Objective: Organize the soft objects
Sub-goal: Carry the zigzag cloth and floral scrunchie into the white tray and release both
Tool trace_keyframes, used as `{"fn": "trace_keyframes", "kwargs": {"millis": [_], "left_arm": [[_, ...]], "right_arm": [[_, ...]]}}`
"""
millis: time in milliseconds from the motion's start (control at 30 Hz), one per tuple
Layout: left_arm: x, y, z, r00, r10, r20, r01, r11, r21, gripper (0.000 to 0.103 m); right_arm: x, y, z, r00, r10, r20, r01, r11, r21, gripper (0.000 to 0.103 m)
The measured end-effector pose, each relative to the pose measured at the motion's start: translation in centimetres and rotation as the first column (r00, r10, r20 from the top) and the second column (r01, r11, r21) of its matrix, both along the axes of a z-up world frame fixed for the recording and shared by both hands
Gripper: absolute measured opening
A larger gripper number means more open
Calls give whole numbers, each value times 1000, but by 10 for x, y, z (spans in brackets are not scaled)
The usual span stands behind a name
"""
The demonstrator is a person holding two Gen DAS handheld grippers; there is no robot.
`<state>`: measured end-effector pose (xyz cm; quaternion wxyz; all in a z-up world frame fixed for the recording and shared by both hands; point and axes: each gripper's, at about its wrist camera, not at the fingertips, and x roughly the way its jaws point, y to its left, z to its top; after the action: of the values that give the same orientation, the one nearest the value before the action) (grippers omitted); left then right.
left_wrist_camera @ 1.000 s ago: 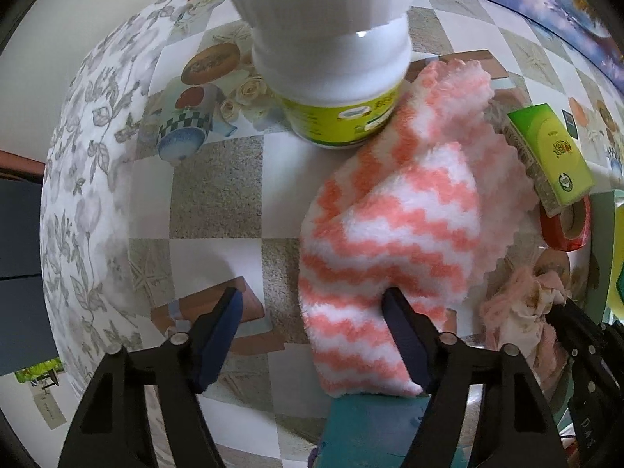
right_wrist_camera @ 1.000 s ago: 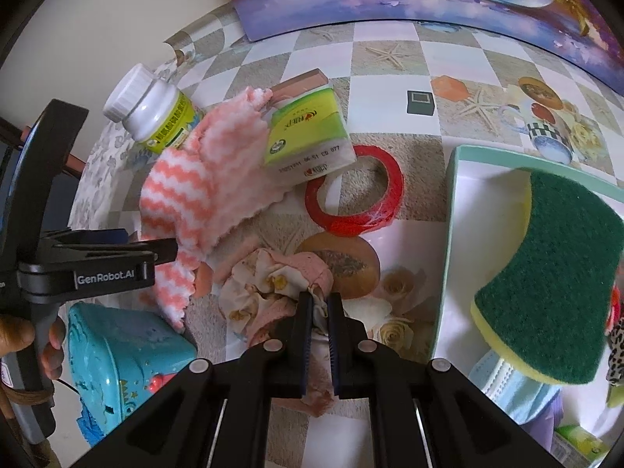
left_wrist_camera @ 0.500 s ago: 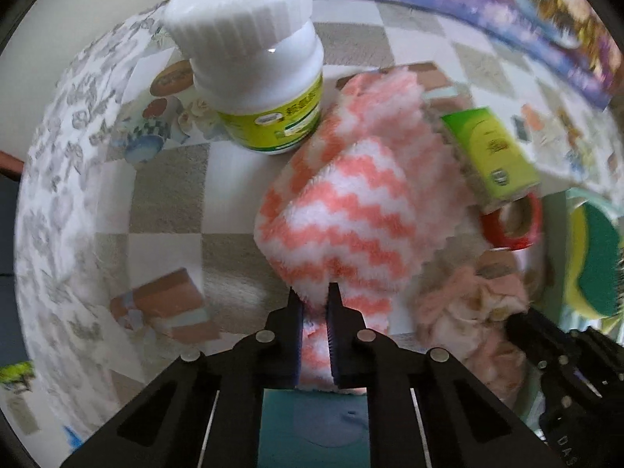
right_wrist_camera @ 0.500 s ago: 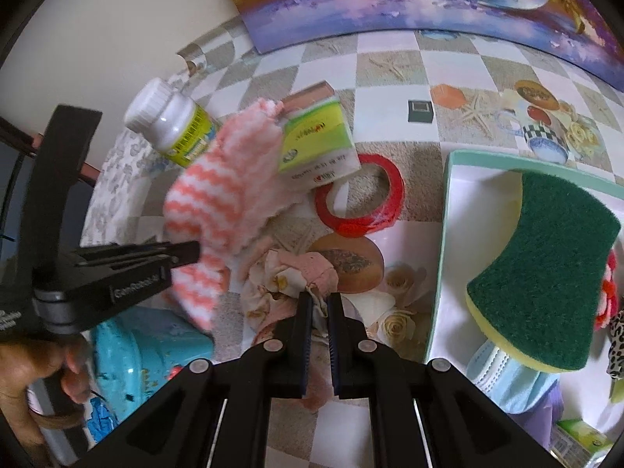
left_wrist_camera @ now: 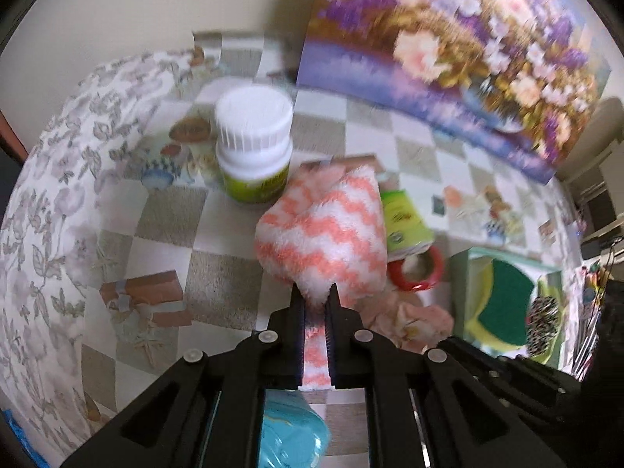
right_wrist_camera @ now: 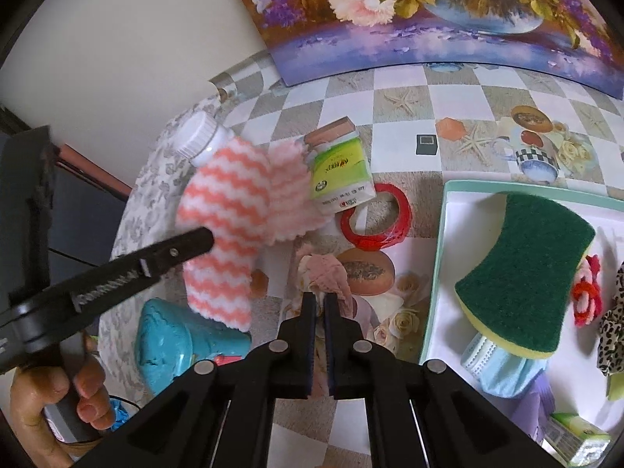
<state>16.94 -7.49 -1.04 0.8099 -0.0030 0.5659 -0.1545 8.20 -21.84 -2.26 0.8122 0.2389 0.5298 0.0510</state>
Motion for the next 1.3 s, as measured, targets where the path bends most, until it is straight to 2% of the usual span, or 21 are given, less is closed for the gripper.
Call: {"fn": "trace_keyframes", "kwargs": {"millis": [67,367,467,700,900,1100,1300], "left_arm": [[3,21,16,1000,1,23,-1,1000,-11,9],[-18,30,66,989,26,143,-18,998,-56,9],[-26,28,85,980,28,195,-14,997,-75,9],[-59,12,147,938,0,347,47,990,-129,9],[-92,-17,182,898,-67,434,146,978,-151,9],[-120,-57,191,874,-145,463,243,957,-160,9],[-147,-104,181,863,-238,445,341,925,-167,9]], "right_arm": [[-2,-3,4,1000,-2,16,2,1000,19,3],[-10,-15,29,996,-29,82,25,999,48,3],[-15,-23,46,991,-50,128,44,998,55,3],[-36,-54,87,964,-134,231,128,991,41,3],[-60,-92,110,929,-227,291,230,973,24,3],[-88,-132,118,898,-316,307,331,944,3,3],[-119,-176,115,872,-400,283,418,908,-6,3]]}}
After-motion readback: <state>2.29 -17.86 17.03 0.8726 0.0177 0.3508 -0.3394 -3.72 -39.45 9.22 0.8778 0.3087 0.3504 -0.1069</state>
